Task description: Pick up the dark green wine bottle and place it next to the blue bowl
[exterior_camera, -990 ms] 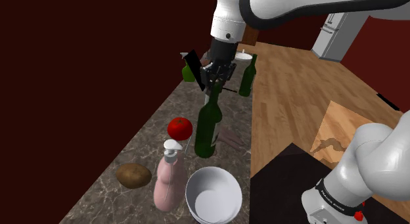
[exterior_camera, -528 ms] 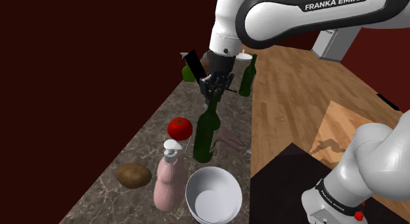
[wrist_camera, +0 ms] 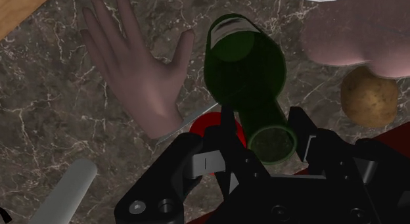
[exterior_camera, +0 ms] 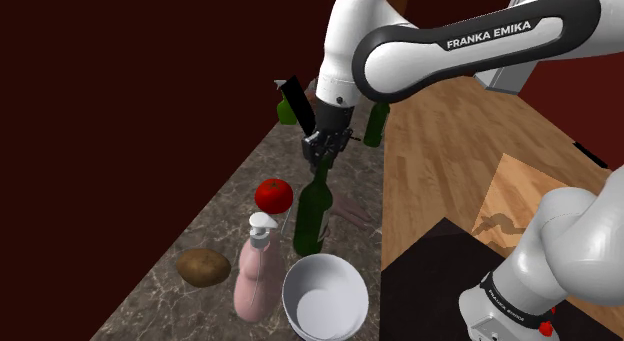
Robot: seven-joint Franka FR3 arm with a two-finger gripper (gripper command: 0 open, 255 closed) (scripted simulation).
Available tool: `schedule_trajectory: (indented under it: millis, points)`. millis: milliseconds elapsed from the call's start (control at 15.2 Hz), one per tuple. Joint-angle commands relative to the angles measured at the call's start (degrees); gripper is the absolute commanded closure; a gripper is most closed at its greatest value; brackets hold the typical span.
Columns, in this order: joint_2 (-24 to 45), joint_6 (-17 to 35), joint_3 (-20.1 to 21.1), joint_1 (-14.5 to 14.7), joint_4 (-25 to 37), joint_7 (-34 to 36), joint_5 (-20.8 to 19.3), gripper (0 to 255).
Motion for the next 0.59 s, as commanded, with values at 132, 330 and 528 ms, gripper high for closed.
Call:
schedule_trajectory:
  millis: [132, 330, 528]
  points:
    - [0.2, 0.5, 0.0, 0.0, -0.2, 0.0, 0.0, 255]
    - [0.2, 0.5, 0.0, 0.0, -0.2, 0.0, 0.0, 255]
    - [0.2, 0.5, 0.0, 0.0, -0.2, 0.0, 0.0, 0]
